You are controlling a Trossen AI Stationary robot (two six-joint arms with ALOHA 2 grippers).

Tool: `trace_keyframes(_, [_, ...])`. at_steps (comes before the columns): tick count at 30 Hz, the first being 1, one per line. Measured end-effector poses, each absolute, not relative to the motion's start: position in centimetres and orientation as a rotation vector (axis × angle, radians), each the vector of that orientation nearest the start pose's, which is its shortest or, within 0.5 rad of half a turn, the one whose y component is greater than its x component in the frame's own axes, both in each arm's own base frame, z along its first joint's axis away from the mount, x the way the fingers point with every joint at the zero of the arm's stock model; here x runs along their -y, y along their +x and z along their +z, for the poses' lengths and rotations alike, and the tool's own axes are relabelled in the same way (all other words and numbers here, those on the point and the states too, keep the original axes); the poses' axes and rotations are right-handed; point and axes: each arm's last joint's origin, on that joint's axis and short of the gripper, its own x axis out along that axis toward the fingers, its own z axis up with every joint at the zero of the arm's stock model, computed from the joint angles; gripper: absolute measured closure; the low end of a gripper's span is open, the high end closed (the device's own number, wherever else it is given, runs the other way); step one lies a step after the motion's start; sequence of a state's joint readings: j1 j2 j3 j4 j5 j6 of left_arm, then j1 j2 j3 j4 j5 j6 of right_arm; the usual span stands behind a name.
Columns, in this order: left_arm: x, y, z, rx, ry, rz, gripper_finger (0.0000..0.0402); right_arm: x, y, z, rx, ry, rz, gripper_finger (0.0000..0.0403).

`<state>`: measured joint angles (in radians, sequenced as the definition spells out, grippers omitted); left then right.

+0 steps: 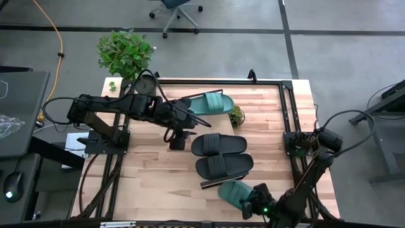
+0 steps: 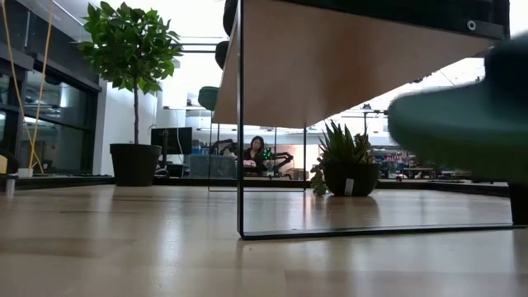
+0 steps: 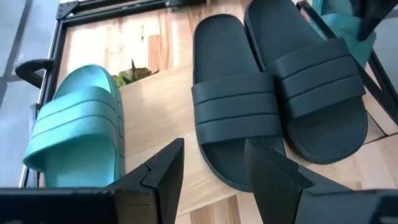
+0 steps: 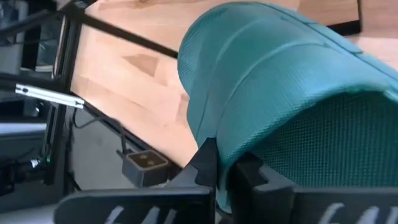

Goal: Pick and place slides into the shelf
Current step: Put the green slipper on the shelf

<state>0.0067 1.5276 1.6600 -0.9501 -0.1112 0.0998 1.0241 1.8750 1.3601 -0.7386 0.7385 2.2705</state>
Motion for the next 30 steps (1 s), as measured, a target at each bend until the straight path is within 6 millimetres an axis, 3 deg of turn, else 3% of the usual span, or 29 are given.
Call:
trace_keyframes(15, [-0.5, 31.0, 38.9, -0.810, 0.136, 0.073, 0.0243, -32.9, 20.2, 24.3, -0.622, 1.144, -0.499, 0.0403])
trace_keyframes(30, [-0.5, 31.0, 39.0, -0.808, 0.113, 0.083, 0.0243, -34.7, 20.6, 31.6, -0.659, 1.013, -0.246, 0.0403])
